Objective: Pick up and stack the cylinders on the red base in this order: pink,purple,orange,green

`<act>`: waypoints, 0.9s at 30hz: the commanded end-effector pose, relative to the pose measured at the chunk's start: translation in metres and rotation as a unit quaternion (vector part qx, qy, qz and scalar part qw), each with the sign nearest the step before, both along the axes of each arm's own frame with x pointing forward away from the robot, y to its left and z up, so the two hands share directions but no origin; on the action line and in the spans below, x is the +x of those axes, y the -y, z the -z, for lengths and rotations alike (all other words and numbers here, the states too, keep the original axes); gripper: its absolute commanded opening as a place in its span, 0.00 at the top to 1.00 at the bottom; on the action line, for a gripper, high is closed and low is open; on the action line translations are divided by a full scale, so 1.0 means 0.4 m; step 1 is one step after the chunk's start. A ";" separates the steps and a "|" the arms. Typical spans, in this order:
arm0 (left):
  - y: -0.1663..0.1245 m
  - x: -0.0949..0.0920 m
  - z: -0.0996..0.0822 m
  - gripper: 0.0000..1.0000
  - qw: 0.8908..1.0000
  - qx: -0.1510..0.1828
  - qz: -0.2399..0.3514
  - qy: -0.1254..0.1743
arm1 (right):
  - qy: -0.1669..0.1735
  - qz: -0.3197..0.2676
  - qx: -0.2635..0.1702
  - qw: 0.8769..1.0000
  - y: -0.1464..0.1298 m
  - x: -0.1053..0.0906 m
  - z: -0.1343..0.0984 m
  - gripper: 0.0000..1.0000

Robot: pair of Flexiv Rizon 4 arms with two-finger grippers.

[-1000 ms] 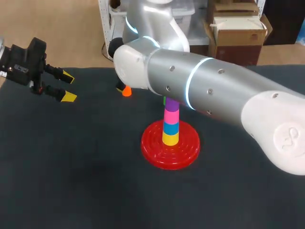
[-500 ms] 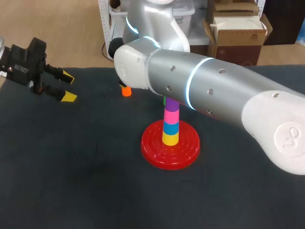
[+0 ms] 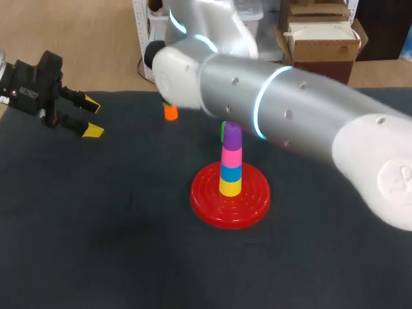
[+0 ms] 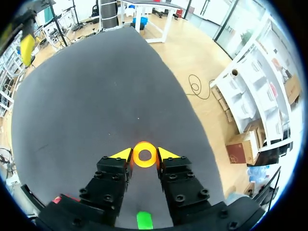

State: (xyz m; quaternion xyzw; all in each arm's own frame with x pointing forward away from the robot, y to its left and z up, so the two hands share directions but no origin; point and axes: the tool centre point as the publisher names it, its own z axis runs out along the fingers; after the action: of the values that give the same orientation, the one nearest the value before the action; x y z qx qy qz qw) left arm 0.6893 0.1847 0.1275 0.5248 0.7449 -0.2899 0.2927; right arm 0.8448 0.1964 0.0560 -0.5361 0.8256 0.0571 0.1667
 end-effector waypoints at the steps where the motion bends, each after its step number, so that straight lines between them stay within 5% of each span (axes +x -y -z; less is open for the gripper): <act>1: -0.002 -0.001 0.002 0.00 1.000 -0.001 0.000 0.001 | -0.186 -0.033 -0.122 0.974 0.041 -0.027 -0.130 1.00; 7: -0.002 -0.001 0.002 0.00 1.000 -0.001 0.000 0.001 | -0.139 -0.047 -0.070 0.987 0.114 -0.101 -0.312 1.00; 13: -0.002 -0.001 0.002 0.00 1.000 -0.001 0.000 0.001 | -0.079 -0.053 -0.025 0.995 0.189 -0.180 -0.414 1.00; 19: -0.002 -0.001 0.002 0.00 1.000 -0.001 0.000 0.001 | -0.027 -0.050 0.006 0.998 0.247 -0.252 -0.454 1.00; 27: -0.002 -0.001 0.002 0.00 1.000 -0.001 0.000 0.001 | 0.002 -0.065 0.016 0.998 0.296 -0.340 -0.466 1.00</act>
State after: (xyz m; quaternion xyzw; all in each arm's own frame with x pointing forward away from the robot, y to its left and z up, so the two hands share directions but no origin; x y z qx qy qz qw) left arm 0.6893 0.1847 0.1276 0.5248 0.7449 -0.2899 0.2927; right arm 0.7400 0.0965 0.2457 -0.6005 0.7954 0.0757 0.0323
